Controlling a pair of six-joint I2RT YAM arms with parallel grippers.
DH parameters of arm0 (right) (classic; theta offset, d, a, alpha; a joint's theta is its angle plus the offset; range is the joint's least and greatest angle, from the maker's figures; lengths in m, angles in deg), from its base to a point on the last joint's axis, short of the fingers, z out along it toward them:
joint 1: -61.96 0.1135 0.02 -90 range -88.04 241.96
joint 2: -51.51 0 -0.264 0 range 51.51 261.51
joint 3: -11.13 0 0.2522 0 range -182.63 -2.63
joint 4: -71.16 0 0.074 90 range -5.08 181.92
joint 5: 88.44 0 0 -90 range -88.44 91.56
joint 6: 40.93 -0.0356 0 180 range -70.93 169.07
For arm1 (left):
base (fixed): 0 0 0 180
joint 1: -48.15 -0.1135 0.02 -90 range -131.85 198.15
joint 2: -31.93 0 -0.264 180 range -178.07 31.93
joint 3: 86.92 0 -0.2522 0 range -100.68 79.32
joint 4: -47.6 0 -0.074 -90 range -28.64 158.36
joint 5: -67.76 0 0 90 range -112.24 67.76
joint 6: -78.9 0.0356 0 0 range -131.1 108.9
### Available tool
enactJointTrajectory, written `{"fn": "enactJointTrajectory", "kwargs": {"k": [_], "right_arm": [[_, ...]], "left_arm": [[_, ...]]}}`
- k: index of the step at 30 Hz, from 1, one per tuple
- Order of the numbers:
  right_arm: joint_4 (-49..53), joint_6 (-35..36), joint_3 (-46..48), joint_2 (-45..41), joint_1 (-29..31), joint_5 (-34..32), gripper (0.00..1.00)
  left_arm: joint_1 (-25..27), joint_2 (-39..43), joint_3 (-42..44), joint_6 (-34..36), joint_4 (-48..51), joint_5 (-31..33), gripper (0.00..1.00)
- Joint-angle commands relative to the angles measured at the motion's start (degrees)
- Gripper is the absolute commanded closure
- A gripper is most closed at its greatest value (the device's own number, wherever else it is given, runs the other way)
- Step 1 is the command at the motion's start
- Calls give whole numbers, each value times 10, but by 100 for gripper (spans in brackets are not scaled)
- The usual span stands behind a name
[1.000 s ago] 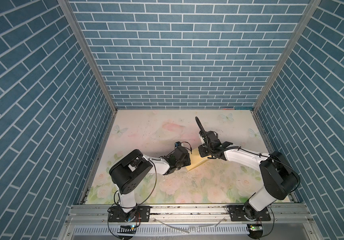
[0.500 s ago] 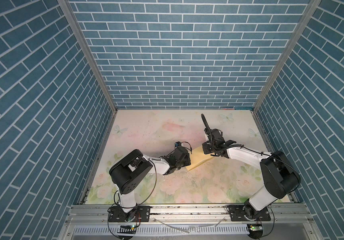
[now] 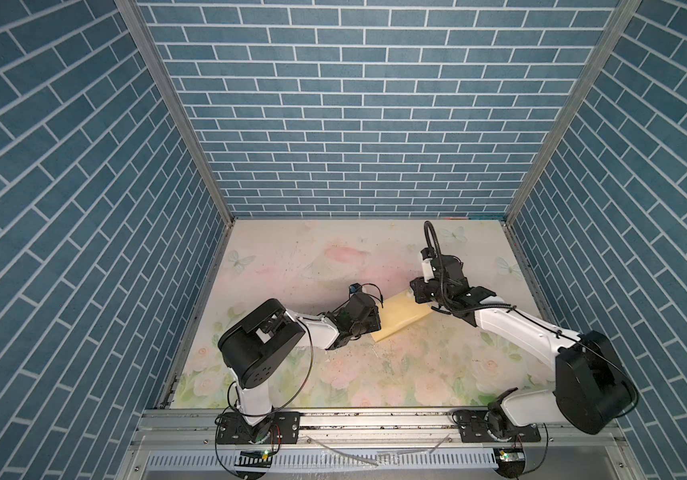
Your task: Place the letter into the envelope and seal it
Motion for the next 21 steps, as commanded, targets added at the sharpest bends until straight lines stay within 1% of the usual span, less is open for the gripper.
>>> {"fn": "enactJointTrajectory", "kwargs": {"k": [1, 6, 10, 13, 16, 18, 20, 21], "right_arm": [[-39, -32, 24, -37, -9, 9, 100], [-69, -48, 41, -80, -14, 31, 100], [-122, -59, 60, -111, -15, 39, 100], [-170, -68, 76, -132, -15, 44, 100], [-224, -76, 92, -149, -15, 51, 100], [-278, -86, 108, -159, -15, 53, 100], [-330, -96, 121, -165, -14, 53, 100], [-348, -101, 123, -166, -14, 67, 100]], "left_arm": [[-9, -27, 21, 7, 125, 27, 100], [-9, 5, 12, 11, 116, 18, 100], [-9, 70, -24, 24, 126, 12, 99], [-15, 132, -57, 31, 139, 13, 86], [-25, 194, -84, 30, 149, 11, 67], [-35, 232, -90, 6, 137, -1, 50], [-45, 261, -86, -39, 109, -20, 38], [-49, 275, -83, -65, 91, -30, 31]]}}
